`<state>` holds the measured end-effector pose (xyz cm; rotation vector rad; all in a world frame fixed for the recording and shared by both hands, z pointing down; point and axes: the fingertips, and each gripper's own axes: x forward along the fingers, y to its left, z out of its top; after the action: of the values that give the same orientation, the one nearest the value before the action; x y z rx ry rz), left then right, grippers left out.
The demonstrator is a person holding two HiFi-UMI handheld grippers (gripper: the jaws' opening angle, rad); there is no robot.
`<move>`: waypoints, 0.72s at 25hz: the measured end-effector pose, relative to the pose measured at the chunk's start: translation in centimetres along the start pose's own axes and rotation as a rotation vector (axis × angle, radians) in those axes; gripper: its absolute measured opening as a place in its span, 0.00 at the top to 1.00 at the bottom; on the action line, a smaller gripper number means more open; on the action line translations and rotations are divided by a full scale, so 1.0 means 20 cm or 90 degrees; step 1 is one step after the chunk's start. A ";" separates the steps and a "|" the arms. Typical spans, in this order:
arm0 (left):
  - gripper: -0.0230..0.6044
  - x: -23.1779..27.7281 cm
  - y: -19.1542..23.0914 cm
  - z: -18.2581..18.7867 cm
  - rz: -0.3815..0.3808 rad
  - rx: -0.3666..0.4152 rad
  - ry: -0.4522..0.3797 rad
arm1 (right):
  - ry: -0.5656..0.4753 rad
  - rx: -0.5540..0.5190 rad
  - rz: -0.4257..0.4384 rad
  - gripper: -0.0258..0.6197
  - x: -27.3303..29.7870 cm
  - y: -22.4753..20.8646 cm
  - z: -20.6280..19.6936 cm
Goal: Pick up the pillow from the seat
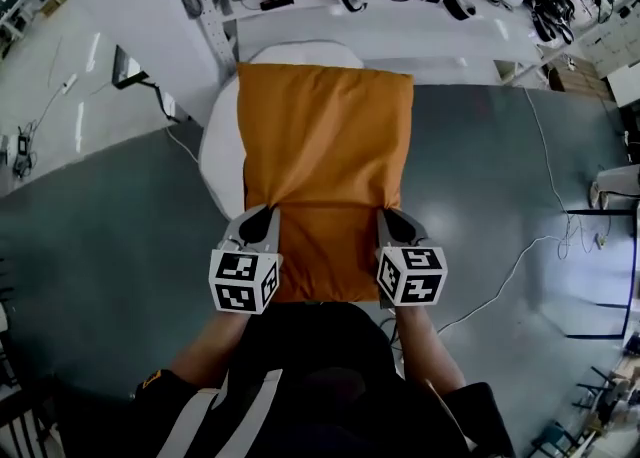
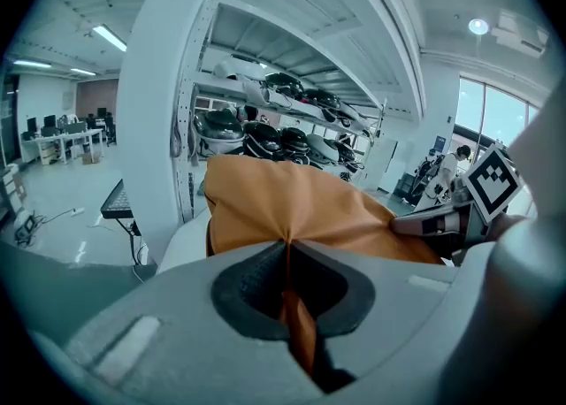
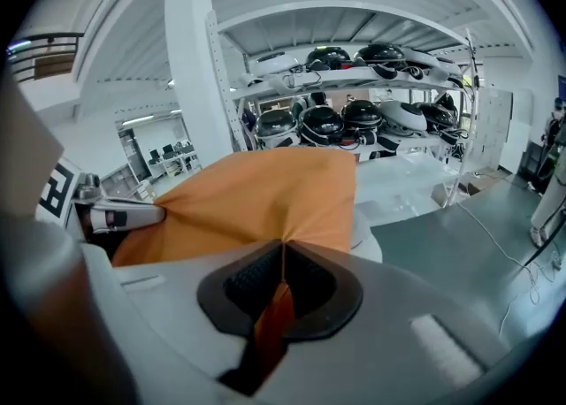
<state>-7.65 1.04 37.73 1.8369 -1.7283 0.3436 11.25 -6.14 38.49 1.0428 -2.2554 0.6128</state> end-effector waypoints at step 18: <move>0.95 -0.66 -0.36 -0.08 0.068 -0.018 -0.102 | -0.086 -0.057 0.070 0.94 -0.67 0.15 -0.04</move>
<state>-1.97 12.60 29.89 1.7984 -1.9341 0.2170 16.23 3.21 29.62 0.9465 -2.4480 0.4943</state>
